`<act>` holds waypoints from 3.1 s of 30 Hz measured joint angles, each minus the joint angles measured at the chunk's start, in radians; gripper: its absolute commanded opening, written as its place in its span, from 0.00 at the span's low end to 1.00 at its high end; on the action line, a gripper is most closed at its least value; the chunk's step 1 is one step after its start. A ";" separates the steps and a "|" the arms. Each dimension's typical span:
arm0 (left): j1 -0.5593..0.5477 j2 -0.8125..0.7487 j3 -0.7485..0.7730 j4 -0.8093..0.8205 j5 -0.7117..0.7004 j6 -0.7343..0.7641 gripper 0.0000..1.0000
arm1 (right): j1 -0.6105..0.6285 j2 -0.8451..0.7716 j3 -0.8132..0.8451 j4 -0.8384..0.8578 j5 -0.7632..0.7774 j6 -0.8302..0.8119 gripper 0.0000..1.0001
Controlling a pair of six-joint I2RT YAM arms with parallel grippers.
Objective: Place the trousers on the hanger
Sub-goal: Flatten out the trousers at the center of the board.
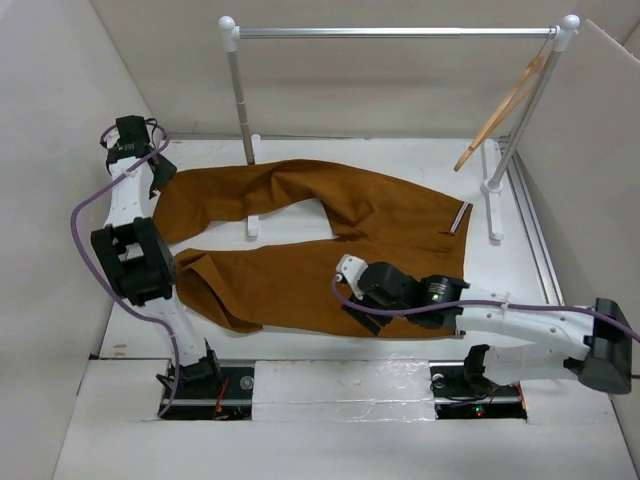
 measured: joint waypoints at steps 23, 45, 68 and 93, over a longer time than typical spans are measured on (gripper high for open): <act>-0.805 -0.375 -0.601 0.240 -0.018 -0.031 0.72 | -0.845 -0.239 -0.190 -0.041 -0.143 0.106 0.78; -1.138 -0.217 -0.875 0.518 0.339 -0.071 0.10 | -1.235 -0.198 -0.431 0.213 -0.426 0.238 0.00; -0.864 -0.538 -0.711 0.340 0.410 -0.140 0.52 | -1.265 -0.267 0.015 -0.181 -0.337 0.057 0.40; -0.546 0.009 -0.575 0.529 0.011 -0.688 0.58 | -0.872 -0.248 -0.221 0.050 -0.522 -0.048 0.65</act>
